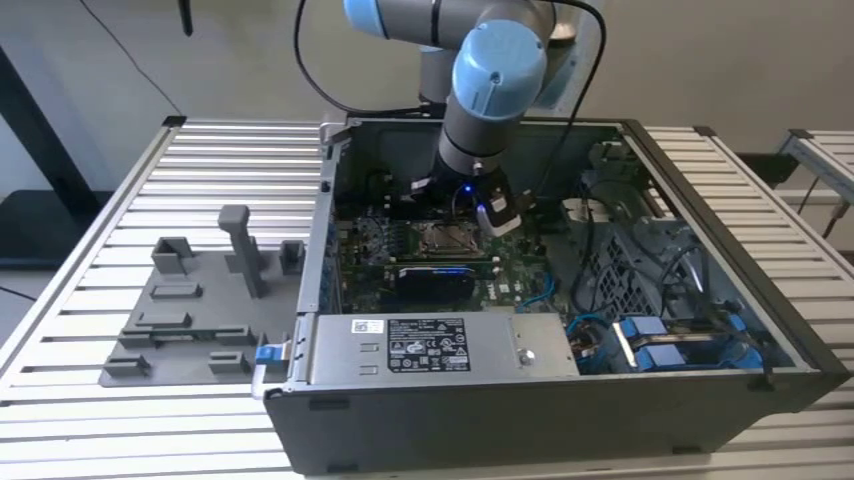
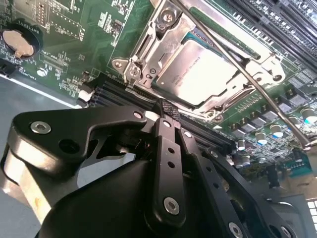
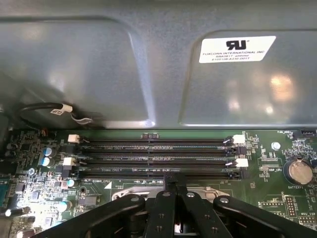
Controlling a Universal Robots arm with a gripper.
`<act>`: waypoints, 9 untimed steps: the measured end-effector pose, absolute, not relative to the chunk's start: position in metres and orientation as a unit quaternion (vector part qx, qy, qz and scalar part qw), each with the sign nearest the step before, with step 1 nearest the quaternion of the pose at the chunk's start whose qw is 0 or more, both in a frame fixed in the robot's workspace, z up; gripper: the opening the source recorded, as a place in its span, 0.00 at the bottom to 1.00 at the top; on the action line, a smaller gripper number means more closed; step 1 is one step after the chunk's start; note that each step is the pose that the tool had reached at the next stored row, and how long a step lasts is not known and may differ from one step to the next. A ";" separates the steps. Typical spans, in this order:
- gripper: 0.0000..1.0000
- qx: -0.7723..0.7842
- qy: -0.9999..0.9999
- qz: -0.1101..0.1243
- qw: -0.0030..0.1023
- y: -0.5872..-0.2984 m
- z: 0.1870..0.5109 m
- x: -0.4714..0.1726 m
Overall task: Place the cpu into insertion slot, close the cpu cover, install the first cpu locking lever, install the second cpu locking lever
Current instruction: 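Install the first cpu locking lever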
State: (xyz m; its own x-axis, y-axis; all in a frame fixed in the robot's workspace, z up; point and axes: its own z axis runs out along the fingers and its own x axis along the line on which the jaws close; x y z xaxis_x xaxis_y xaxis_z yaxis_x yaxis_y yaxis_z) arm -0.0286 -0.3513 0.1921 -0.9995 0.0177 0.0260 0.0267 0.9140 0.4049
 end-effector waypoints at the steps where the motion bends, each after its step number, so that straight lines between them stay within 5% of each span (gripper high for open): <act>1: 0.11 -0.012 -0.978 -0.207 0.011 -0.351 0.192 -0.029; 9: 0.11 -0.014 -0.978 -0.208 0.010 -0.351 0.196 -0.028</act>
State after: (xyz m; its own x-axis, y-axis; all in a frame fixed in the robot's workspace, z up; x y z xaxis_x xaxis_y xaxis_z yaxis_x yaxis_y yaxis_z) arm -0.0278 -0.3513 0.1963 -0.9994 0.0240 0.0261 0.0325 0.9133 0.4060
